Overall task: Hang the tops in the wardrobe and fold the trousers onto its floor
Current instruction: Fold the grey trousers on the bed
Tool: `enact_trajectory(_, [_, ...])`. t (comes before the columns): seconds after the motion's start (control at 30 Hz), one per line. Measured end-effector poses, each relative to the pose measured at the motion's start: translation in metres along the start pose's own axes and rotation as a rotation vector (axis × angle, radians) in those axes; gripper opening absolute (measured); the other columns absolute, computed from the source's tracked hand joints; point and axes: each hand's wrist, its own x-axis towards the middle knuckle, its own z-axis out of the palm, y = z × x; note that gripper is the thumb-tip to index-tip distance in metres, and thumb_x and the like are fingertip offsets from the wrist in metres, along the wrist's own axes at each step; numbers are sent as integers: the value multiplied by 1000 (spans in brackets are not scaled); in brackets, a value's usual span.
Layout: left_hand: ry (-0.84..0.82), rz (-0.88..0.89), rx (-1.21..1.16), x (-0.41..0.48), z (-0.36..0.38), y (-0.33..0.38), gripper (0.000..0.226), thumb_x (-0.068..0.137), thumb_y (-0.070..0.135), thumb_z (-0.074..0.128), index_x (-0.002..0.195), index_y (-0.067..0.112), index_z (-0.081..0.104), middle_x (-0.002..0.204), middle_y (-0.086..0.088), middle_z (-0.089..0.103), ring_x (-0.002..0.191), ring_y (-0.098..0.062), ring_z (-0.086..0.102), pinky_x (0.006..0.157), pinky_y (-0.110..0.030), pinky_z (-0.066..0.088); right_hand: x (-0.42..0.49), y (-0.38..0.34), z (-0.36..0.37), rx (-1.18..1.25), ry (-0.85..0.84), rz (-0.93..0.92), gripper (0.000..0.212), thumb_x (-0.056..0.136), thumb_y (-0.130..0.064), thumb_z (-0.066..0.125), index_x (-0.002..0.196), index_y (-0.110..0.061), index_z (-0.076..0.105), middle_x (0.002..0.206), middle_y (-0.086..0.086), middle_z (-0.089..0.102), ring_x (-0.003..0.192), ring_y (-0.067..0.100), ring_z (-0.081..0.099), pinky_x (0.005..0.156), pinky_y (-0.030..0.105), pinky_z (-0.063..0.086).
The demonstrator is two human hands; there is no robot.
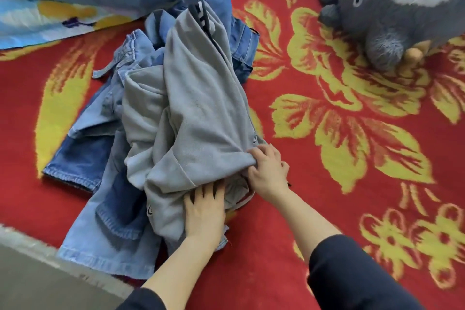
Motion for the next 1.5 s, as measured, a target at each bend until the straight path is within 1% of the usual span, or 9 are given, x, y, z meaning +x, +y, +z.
enact_trajectory(0.1, [-50, -13, -165, 0, -11, -2, 38, 94, 30, 44, 132, 30, 48, 133, 4, 53, 125, -21, 45, 103, -40, 29, 5, 4, -35, 339, 112, 56, 11, 82, -19, 41, 74, -14, 46, 76, -2, 52, 83, 27, 51, 68, 38, 36])
enact_trajectory(0.23, [22, 90, -565, -22, -48, 13, 26, 91, 28, 42, 98, 23, 67, 100, 2, 68, 103, -21, 59, 86, -32, 39, -2, 30, -95, 416, 329, 201, 23, 90, -19, 47, 68, -14, 41, 67, 0, 47, 74, 27, 48, 62, 35, 30])
enact_trajectory(0.4, [93, 298, -935, -49, -103, 77, 28, 87, 20, 37, 86, 17, 65, 116, 3, 62, 120, -14, 49, 106, -39, 34, -46, 89, -191, 377, 593, 353, 12, 87, -17, 56, 85, -7, 49, 85, 12, 55, 89, 35, 55, 71, 36, 35])
enact_trajectory(0.5, [-105, 265, -1072, -59, -125, 129, 28, 97, 15, 39, 102, 16, 66, 137, 4, 53, 141, -12, 29, 118, -40, 19, -100, 138, -244, 101, 653, 310, 17, 82, -9, 59, 97, -5, 51, 103, 22, 48, 89, 40, 52, 73, 40, 41])
enact_trajectory(0.57, [-293, 314, -1052, -75, -129, 165, 33, 95, 22, 38, 111, 17, 66, 130, 6, 59, 132, -9, 41, 113, -35, 30, -147, 174, -263, -244, 574, 233, 25, 78, 0, 56, 101, -7, 52, 105, 19, 42, 91, 39, 50, 67, 40, 40])
enact_trajectory(0.63, [-490, 413, -1009, -103, -122, 201, 34, 89, 25, 36, 97, 12, 66, 96, 4, 67, 92, -8, 59, 87, -33, 44, -198, 214, -265, -607, 409, 236, 34, 80, 1, 52, 112, -10, 52, 110, 15, 43, 98, 36, 47, 68, 39, 43])
enact_trajectory(0.7, [-671, 483, -965, -137, -103, 230, 28, 89, 20, 38, 86, 2, 59, 76, 0, 54, 69, -10, 46, 69, -32, 38, -246, 250, -252, -811, 234, 339, 36, 86, -7, 48, 121, -16, 49, 117, 9, 43, 106, 29, 46, 75, 35, 45])
enact_trajectory(0.93, [-995, 555, -545, -216, 5, 239, 31, 91, 15, 43, 110, 17, 68, 114, -3, 68, 104, -15, 60, 92, -22, 44, -334, 317, -168, -760, -142, 526, 35, 88, -17, 51, 122, -22, 47, 129, 2, 40, 118, 23, 39, 89, 33, 39])
enact_trajectory(1.5, [-149, -209, -824, -36, -26, 156, 37, 93, 24, 47, 129, 13, 50, 111, -3, 60, 98, -23, 58, 81, -36, 45, -156, 232, -127, -218, -107, 353, 33, 91, -18, 47, 123, -15, 52, 126, 7, 46, 123, 26, 36, 98, 39, 36])
